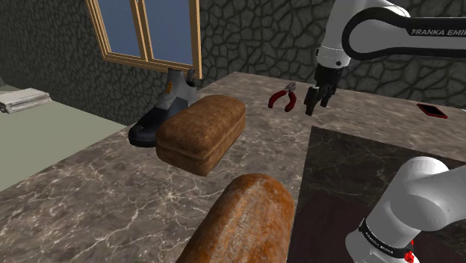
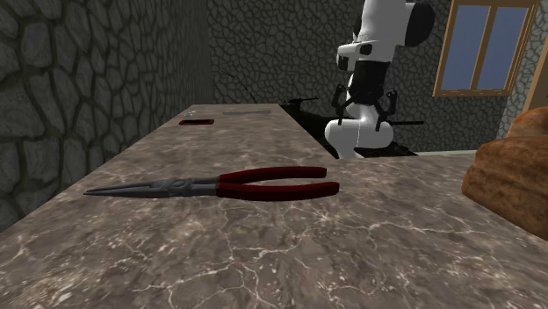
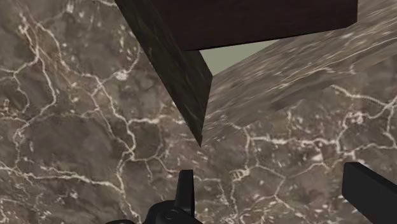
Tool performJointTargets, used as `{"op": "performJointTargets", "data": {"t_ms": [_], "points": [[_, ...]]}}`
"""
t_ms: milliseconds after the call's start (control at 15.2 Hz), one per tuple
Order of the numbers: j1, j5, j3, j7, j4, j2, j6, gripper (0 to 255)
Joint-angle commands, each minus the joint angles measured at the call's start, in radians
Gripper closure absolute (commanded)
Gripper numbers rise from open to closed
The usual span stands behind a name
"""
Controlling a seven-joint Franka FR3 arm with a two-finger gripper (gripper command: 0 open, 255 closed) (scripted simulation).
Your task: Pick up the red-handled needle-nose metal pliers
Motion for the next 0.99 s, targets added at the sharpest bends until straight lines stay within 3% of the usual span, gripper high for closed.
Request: {"op": "performJointTargets", "data": {"t_ms": [0, 924], "points": [[0.000, 0.000, 0.000, 0.000, 0.000, 0.000, 0.000, 0], [-0.135, 0.047, -0.105, 0.202, 0.427, 0.532, 0.079, 0]]}}
